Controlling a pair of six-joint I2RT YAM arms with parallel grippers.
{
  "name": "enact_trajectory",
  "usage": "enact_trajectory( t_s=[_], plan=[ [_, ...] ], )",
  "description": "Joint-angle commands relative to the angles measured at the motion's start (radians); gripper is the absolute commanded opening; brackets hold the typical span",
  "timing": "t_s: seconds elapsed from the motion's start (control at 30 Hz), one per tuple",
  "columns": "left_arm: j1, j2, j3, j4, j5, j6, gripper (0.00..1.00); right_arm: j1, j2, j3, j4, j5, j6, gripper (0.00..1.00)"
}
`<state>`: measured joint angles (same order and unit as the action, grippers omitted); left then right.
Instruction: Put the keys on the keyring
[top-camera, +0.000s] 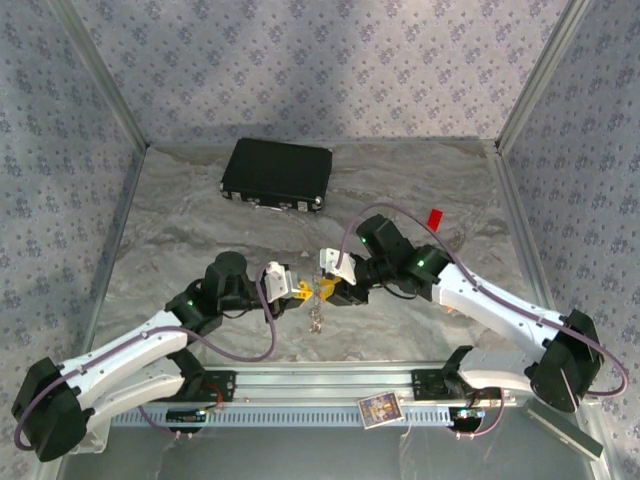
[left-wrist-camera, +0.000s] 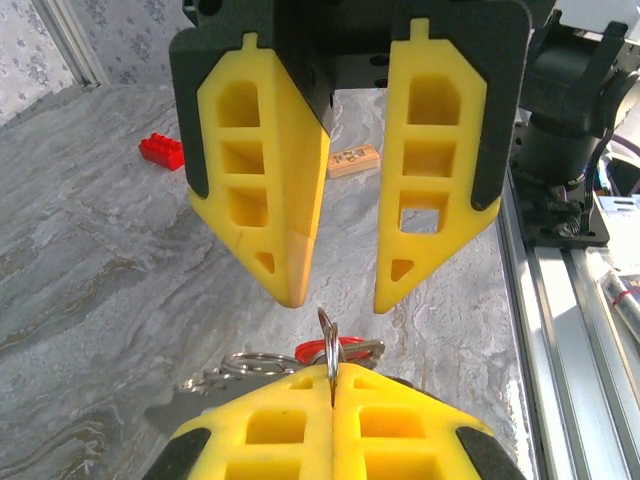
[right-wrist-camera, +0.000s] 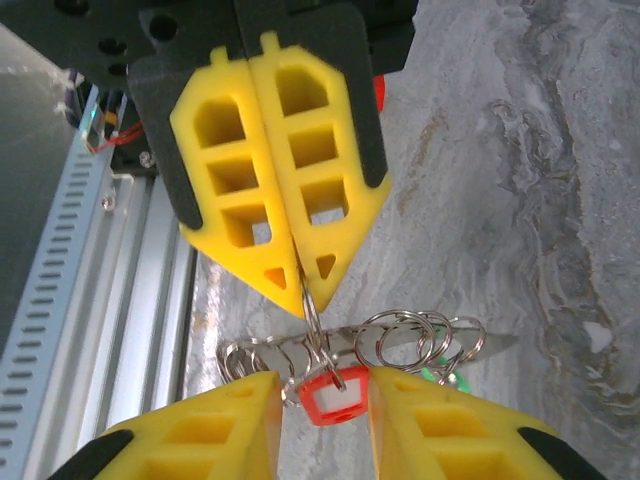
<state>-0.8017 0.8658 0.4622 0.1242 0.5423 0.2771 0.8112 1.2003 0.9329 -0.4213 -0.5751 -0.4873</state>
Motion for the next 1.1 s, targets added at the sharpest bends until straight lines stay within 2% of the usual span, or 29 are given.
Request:
enact_trajectory(
  t_s=[0.0,0.1,0.4,0.53,0.87,1.0,1.07],
  plan=[
    [-0.005,-0.026,-0.021,0.132,0.041,-0.037,0.00,-0.001,-0.021,-0.040,0.114,-0.039,0.065,0.30],
    [-0.005,-0.030,-0.036,0.149,0.042,-0.046,0.00,-0.001,-0.017,-0.050,0.121,-0.032,0.065,0.27],
    [-0.004,-0.035,-0.040,0.149,0.041,-0.039,0.00,-0.008,-0.007,-0.047,0.080,-0.034,0.036,0.05],
    [-0.005,-0.040,-0.039,0.139,0.040,-0.032,0.00,-0.015,-0.002,-0.044,0.062,-0.041,0.025,0.00],
    [-0.004,-0.045,-0.039,0.154,0.052,-0.035,0.00,-0.013,0.023,-0.085,0.123,-0.047,0.055,0.05],
    [-0.004,-0.041,-0.044,0.164,0.053,-0.043,0.00,-0.009,0.012,-0.092,0.144,-0.048,0.067,0.22],
    [-0.005,-0.038,-0.045,0.164,0.053,-0.047,0.00,-0.010,-0.006,-0.096,0.156,-0.052,0.071,0.27]
  ],
)
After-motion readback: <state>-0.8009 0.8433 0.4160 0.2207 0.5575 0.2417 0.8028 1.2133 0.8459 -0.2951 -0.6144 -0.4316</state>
